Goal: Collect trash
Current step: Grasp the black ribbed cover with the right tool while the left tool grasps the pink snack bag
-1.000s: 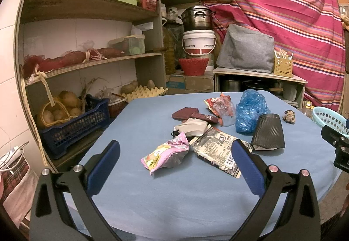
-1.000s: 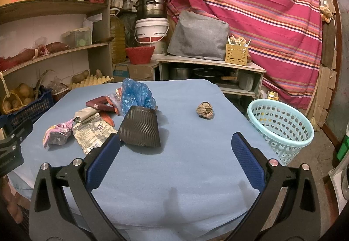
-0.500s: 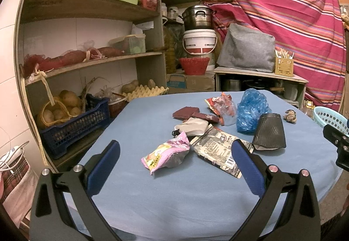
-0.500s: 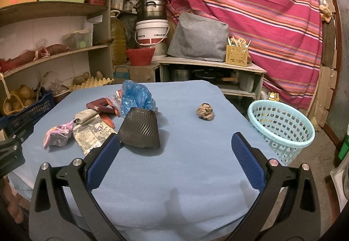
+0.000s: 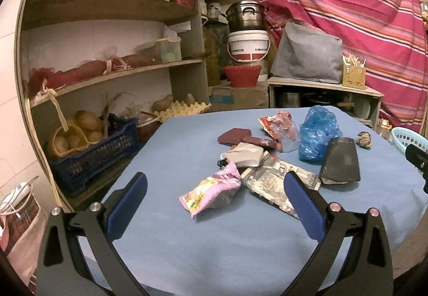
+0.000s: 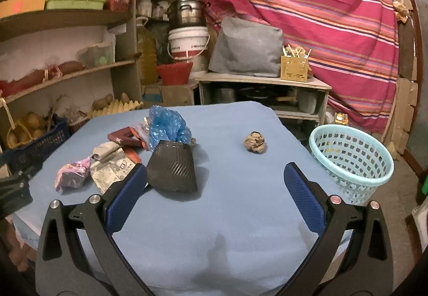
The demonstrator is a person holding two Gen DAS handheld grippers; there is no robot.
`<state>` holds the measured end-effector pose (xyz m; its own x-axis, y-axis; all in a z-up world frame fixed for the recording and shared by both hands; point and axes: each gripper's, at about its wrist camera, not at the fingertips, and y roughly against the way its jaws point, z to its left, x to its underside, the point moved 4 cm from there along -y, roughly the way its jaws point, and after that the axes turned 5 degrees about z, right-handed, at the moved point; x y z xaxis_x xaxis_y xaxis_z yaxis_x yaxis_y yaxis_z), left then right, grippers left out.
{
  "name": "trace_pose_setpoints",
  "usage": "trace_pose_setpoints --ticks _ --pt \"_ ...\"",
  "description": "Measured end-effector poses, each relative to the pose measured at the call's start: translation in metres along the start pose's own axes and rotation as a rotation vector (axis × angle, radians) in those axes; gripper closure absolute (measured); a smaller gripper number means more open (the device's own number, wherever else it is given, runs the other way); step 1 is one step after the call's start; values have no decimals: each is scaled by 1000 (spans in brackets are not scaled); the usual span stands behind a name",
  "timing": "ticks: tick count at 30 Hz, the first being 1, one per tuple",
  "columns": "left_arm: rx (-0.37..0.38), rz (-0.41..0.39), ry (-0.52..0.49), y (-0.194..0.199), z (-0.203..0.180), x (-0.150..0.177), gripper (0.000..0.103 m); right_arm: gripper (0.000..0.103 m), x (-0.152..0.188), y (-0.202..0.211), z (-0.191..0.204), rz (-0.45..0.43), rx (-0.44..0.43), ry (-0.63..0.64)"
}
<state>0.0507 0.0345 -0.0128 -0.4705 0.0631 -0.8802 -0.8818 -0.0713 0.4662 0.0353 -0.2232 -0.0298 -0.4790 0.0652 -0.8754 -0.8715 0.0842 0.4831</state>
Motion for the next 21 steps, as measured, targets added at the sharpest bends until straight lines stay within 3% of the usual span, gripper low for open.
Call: trace_pose_setpoints --ticks 10,17,21 --pt "8 23 -15 -44 5 -32 4 4 -34 -48 10 16 -11 48" --pt "16 84 16 -88 18 -26 4 4 -23 -95 25 138 -44 14" --pt "12 113 21 -101 24 -20 4 4 -21 -103 29 149 -29 0"
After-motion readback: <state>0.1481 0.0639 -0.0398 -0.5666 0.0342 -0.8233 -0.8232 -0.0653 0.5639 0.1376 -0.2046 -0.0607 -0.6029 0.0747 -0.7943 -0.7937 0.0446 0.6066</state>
